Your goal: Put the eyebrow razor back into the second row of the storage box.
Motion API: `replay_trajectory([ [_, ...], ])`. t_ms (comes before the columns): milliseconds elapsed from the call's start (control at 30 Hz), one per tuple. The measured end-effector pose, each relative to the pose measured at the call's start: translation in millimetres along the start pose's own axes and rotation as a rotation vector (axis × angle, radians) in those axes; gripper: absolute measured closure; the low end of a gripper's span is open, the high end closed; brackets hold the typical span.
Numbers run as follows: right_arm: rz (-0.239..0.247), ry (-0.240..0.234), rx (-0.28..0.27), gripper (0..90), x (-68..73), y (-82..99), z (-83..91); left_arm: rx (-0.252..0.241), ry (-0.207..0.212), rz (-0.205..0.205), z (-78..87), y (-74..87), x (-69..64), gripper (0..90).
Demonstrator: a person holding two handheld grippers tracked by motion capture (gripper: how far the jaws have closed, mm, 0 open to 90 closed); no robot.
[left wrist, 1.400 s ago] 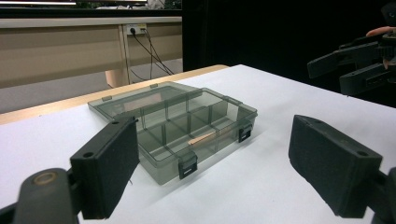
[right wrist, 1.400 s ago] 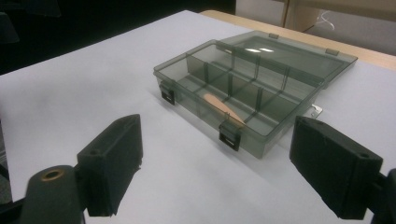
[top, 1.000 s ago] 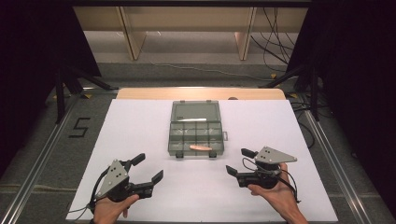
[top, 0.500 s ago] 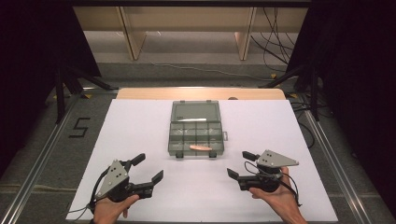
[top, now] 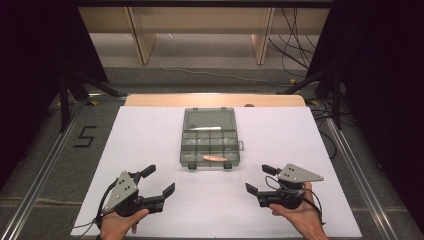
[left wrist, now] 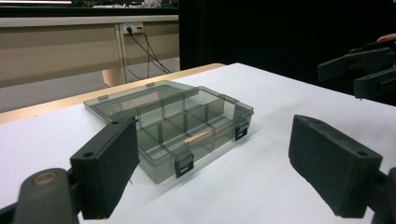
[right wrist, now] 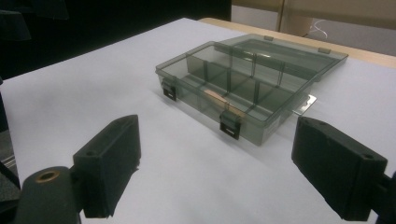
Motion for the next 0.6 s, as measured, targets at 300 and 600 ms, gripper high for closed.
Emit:
replay_trajectory([
  [300, 0.004, -0.004, 0.013, 16.2, 2.4, 5.0, 2.4, -0.002, 0.005, -0.002, -0.1, 0.2, -1.5, 16.0],
  [600, 0.007, 0.000, 0.001, 16.2, 6.8, 9.2, 9.2, 0.004, 0.009, -0.001, -0.4, 0.9, -2.7, 16.0],
])
Point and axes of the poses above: each handheld gripper's, and its own axes: z roughly backward along the jaws, y roughly out of its underside, x roughly to its left, the point moved 1 cm from there along -z, roughly forward along the jaws, and after that the axes turned 10 degrees about y, right-handed, at the moved point
